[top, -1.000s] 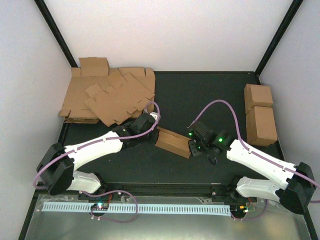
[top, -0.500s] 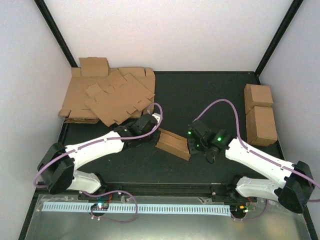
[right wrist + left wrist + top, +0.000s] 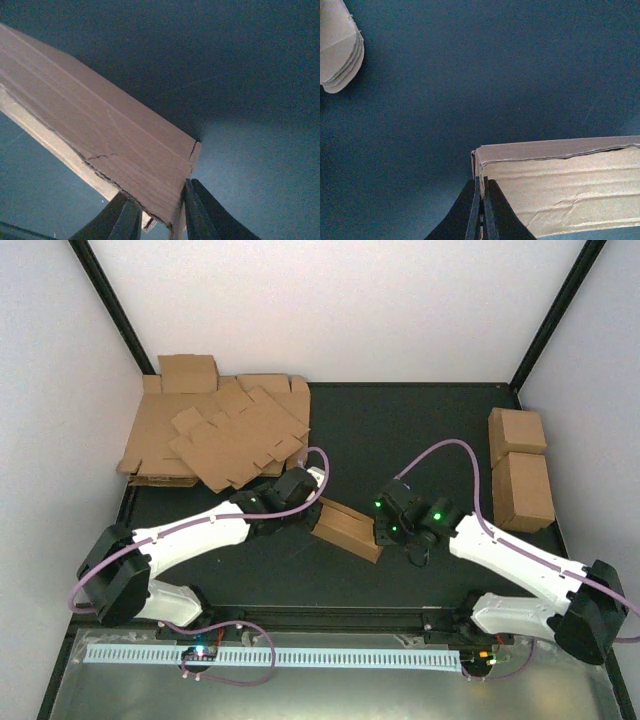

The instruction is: Fold the paper box

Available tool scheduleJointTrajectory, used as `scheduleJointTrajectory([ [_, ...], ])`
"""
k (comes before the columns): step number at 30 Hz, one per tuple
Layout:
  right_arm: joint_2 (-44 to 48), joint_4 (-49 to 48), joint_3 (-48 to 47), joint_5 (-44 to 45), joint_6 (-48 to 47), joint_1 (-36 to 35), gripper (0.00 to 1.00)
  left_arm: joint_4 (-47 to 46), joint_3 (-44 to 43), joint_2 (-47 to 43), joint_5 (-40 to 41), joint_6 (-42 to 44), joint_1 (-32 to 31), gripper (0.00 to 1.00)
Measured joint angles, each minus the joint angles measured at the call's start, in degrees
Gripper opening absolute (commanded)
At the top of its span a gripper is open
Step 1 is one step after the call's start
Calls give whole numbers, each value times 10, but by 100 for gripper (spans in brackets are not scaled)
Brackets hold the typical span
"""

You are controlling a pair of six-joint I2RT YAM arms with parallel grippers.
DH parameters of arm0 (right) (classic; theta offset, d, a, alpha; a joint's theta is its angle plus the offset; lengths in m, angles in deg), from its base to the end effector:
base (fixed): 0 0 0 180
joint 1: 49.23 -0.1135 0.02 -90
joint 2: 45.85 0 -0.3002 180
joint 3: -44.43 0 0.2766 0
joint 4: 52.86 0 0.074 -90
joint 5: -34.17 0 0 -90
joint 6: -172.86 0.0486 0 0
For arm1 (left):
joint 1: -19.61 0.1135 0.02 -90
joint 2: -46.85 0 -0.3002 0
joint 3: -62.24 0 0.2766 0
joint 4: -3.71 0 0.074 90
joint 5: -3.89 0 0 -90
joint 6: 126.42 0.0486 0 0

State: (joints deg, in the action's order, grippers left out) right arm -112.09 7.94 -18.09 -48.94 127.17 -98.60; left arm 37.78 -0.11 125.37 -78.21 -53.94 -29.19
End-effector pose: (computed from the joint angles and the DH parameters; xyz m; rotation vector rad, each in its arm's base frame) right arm 0.1527 0.1690 0.2600 -0.0834 2.7304 0.3380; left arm 0.2053 -0.2244 0.2368 0.6057 2.3918 -0.3453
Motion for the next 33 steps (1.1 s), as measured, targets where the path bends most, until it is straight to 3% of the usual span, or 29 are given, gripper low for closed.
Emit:
scheduleJointTrajectory([
  [21,17,-6,26,-30,37,0,25,11,-7,4,5,-21,-5,2],
  [33,34,-7,39,-36,48,0,14,16,-9,4,5,-42,-8,2],
])
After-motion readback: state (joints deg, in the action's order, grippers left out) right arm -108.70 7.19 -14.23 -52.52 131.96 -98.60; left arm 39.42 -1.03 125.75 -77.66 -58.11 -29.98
